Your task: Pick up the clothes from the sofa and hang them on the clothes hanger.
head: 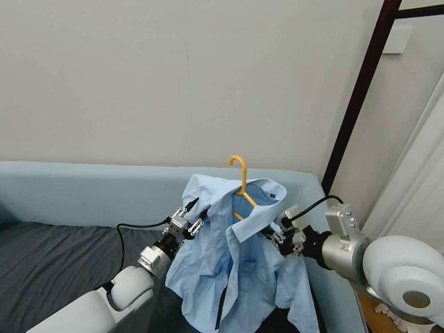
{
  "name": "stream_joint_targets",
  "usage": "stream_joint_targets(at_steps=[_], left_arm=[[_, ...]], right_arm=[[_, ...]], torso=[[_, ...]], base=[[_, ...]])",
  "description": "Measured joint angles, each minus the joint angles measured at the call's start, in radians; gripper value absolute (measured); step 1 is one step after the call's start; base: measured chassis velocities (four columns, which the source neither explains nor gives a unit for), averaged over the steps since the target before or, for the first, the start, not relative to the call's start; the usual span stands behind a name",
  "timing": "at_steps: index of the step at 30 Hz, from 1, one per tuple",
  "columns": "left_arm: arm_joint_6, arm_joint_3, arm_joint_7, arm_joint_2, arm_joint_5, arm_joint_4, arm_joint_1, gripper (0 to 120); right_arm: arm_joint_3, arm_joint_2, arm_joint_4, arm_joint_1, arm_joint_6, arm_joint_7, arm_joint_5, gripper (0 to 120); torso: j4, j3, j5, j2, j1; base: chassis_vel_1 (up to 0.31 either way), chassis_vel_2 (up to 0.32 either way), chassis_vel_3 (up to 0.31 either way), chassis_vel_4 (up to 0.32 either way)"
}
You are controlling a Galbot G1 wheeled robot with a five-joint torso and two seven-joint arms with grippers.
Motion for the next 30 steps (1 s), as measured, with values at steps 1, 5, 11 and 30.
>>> stream_joint_targets(at_steps=[1,5,11,30], left_arm=[[-0.001,-0.001,-0.001,0.001,0.001,0.001,0.000,20],[-0.002,-0.006,-0.007,0.002,0.001,0.002,-0.001,7],[-0.002,-0.009,-0.033,0.020,-0.003,-0.014,-0.012,0],[-0.013,-0.025,0.011,0.135,-0.093,-0.032,-0.107,0]], right_arm=[[-0.001,0.000,-0.001,-0.001,0.000,-0.001,-0.002,2],[-0.004,0.001,-0.002,-0.005,0.000,-0.003,-0.005,2],[-0.013,-0.002,-0.011,-0.004,0.000,-0.012,-0.020,2],[-0.018,-0.007,0.016,-0.035,0.000,-0.041,-0.061,2]], torso=[[0.0000,0.000,0.0000,0.000,0.000],[0.0000,0.000,0.0000,0.000,0.000],[0.0000,0.000,0.0000,0.000,0.000],[-0.0001,0.000,-0.0001,0.000,0.000]], base=[[0.000,0.000,0.000,0.000],[0.000,0.000,0.000,0.000],[0.000,0.000,0.000,0.000],[0.000,0.000,0.000,0.000]])
